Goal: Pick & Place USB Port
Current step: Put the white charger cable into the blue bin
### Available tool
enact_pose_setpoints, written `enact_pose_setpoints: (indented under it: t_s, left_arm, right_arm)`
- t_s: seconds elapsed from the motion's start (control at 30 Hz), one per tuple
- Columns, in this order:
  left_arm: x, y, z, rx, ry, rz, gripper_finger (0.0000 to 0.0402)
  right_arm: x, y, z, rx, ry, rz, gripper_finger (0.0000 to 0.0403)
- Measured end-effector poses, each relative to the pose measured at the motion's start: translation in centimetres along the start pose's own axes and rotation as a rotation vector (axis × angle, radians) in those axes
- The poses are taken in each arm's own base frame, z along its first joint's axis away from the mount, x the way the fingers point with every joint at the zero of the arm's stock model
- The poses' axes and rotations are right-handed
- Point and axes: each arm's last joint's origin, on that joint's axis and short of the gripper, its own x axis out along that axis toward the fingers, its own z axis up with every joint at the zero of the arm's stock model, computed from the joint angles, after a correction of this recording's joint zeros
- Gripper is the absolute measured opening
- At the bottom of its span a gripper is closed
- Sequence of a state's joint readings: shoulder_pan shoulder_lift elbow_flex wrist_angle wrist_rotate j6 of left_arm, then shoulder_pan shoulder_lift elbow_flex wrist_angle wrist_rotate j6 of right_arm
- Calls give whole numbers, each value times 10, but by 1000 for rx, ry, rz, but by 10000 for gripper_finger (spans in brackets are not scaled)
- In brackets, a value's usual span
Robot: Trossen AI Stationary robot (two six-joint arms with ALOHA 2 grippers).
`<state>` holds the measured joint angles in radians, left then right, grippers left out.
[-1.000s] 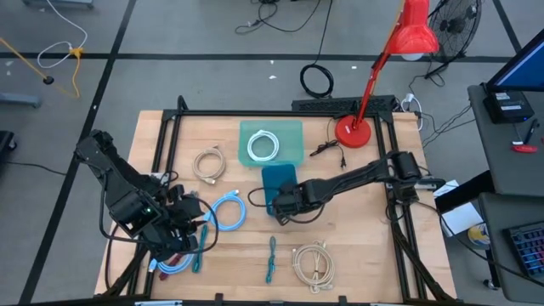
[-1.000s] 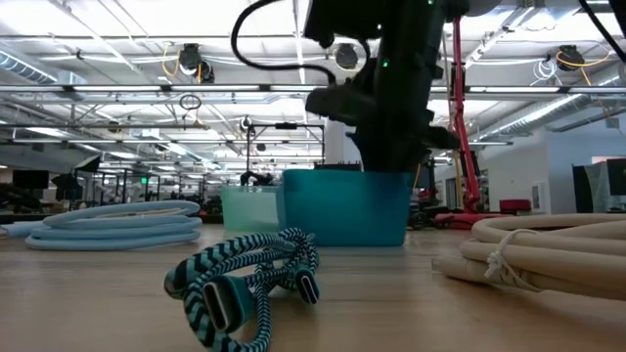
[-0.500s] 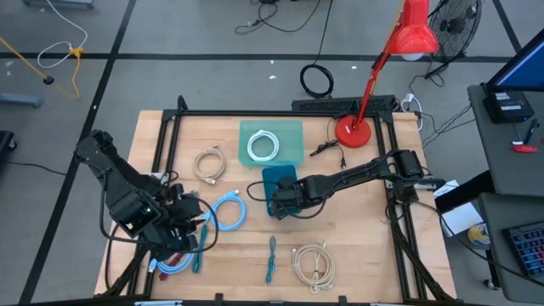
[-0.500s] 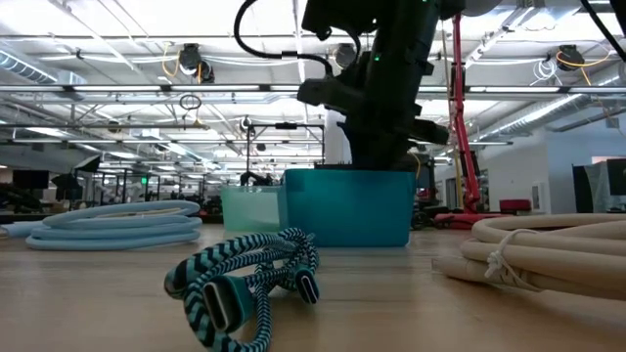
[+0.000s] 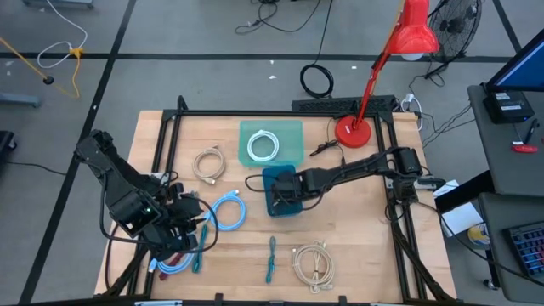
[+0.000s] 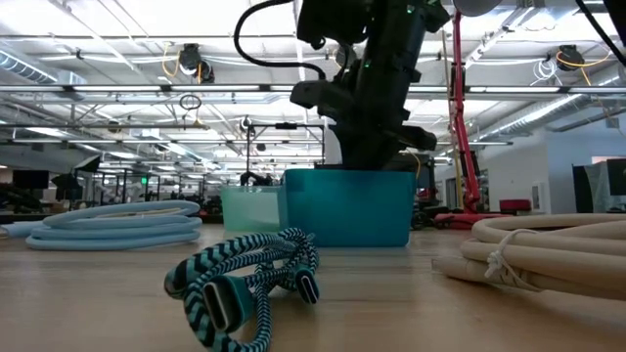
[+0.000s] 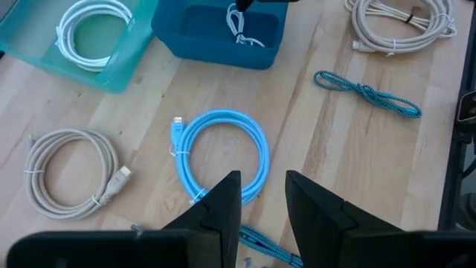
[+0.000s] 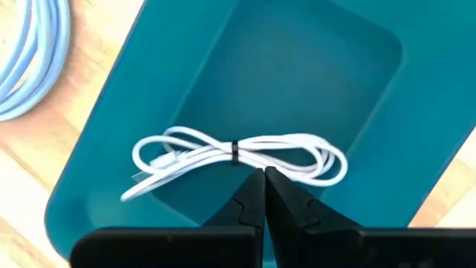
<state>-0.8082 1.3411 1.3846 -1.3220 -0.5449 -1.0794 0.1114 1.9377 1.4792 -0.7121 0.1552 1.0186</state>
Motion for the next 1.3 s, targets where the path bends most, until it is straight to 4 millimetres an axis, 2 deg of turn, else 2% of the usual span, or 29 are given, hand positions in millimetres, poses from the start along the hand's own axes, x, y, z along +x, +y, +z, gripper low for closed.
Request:
enact_pose_setpoints:
  t_s: [0.27,0.43,0.53,0.77,0.87,1.03,1.3]
  left_arm:
    - [0,1,-1,10,8,14,108]
    - [0,2,-1,12,8,16,108]
    - [0,2,-1,19,6,19,108]
    - [0,4,-2,24,23,37,108]
    - [0,4,-3,20,40,31,108]
    - [0,6,-4,-8,56,45,108]
    - [0,7,-4,-9,58,54,108]
  right_arm:
    - [0,-5,-1,-43,52,-21,0]
    - [-3,2,-3,-136,36,11,0]
    - [-6,6,0,-238,15,24,0]
    - [-7,9,3,-628,28,103,0]
    - [-7,7,2,-724,44,104,0]
    - [0,-1,2,-776,100,47,0]
    - [12,-2,-1,-800,139,20,0]
